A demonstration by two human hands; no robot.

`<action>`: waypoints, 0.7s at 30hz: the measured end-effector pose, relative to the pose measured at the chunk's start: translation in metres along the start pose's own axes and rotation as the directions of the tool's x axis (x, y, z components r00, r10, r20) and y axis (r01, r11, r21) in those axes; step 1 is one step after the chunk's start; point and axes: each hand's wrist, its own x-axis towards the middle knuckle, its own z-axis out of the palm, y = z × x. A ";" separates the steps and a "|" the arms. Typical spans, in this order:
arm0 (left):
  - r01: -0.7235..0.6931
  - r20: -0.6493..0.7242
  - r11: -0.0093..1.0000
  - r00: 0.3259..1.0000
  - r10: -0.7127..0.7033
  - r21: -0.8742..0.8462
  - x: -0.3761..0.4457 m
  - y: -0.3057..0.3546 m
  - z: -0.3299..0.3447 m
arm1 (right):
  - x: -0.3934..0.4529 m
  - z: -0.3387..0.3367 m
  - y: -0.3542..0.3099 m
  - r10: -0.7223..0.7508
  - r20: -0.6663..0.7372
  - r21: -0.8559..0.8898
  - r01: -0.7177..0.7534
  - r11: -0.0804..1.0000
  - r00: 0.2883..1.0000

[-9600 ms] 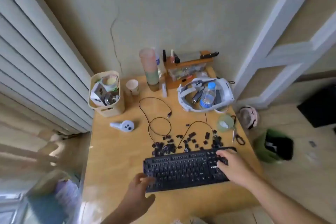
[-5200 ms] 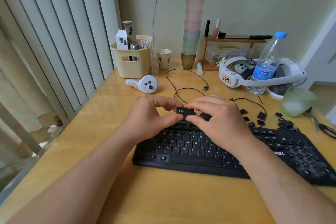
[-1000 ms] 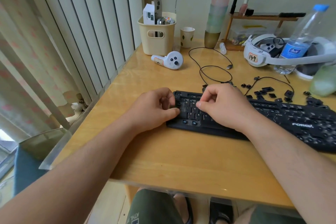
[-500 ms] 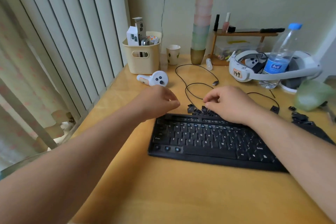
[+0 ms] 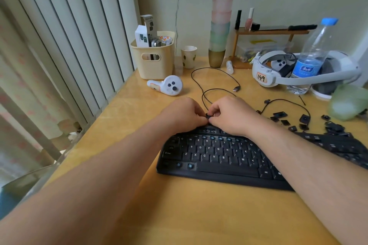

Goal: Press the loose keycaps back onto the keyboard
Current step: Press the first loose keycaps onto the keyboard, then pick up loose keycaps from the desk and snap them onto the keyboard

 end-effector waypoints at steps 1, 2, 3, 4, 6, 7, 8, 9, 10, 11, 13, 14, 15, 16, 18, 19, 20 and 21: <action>-0.025 -0.006 0.999 1.000 0.025 0.040 0.000 0.000 0.001 | 0.000 0.000 0.000 0.002 -0.002 0.002 -0.002 1.000 1.000; -0.052 -0.012 0.994 0.998 0.054 0.095 -0.001 0.000 0.001 | -0.001 0.001 -0.001 0.001 -0.005 -0.001 -0.001 1.000 1.000; -0.077 -0.015 0.985 0.997 0.080 0.157 -0.002 0.001 0.001 | -0.002 0.001 -0.001 -0.003 -0.014 -0.007 0.002 1.000 1.000; -0.097 -0.019 0.975 0.994 0.103 0.202 -0.003 0.001 0.000 | -0.003 0.000 -0.002 -0.007 -0.027 -0.009 0.007 1.000 1.000; -0.133 -0.032 0.975 0.990 0.141 0.178 -0.007 -0.001 -0.004 | -0.009 -0.003 -0.004 -0.025 -0.068 0.025 0.027 0.999 0.997; -0.153 -0.044 0.983 0.986 0.159 0.104 -0.011 -0.003 -0.008 | -0.013 -0.006 -0.006 -0.035 -0.097 0.066 0.041 0.997 0.995; -0.177 -0.064 0.984 0.982 0.177 0.009 -0.018 -0.006 -0.013 | -0.017 -0.009 -0.009 -0.039 -0.129 0.119 0.054 0.991 0.991; -0.196 -0.083 0.976 0.978 0.189 -0.092 -0.026 -0.009 -0.018 | -0.023 -0.012 -0.012 -0.034 -0.160 0.180 0.063 0.982 0.987; -0.208 -0.091 0.960 0.977 0.193 -0.190 -0.036 -0.012 -0.023 | -0.029 -0.013 -0.017 -0.023 -0.178 0.249 0.067 0.966 0.984; -0.213 -0.090 0.937 0.977 0.196 -0.277 -0.047 -0.014 -0.028 | -0.036 -0.014 -0.022 -0.017 -0.182 0.313 0.074 0.947 0.983; -0.202 -0.070 0.882 0.979 0.190 -0.426 -0.070 -0.021 -0.034 | -0.050 -0.011 -0.032 -0.030 -0.157 0.392 0.090 0.916 0.987; -0.183 -0.056 0.850 0.982 0.179 -0.495 -0.082 -0.026 -0.036 | -0.057 -0.007 -0.037 -0.042 -0.140 0.415 0.097 0.904 0.989; -0.165 -0.041 0.815 0.984 0.172 -0.555 -0.092 -0.031 -0.036 | -0.064 -0.004 -0.042 -0.055 -0.130 0.437 0.107 0.893 0.990; -0.152 -0.030 0.783 0.985 0.168 -0.604 -0.100 -0.036 -0.036 | -0.070 -0.001 -0.046 -0.071 -0.132 0.456 0.125 0.881 0.989; -0.139 -0.020 0.738 0.986 0.168 -0.660 -0.115 -0.048 -0.034 | -0.080 0.006 -0.055 -0.097 -0.151 0.478 0.158 0.864 0.984; -0.136 -0.021 0.723 0.986 0.166 -0.677 -0.121 -0.052 -0.034 | -0.084 0.009 -0.058 -0.106 -0.157 0.476 0.169 0.863 0.982; -0.134 -0.023 0.711 0.986 0.163 -0.690 -0.126 -0.056 -0.033 | -0.086 0.010 -0.061 -0.120 -0.157 0.464 0.180 0.867 0.980; -0.135 -0.029 0.701 0.987 0.161 -0.700 -0.129 -0.059 -0.032 | -0.088 0.011 -0.063 -0.136 -0.154 0.444 0.191 0.875 0.979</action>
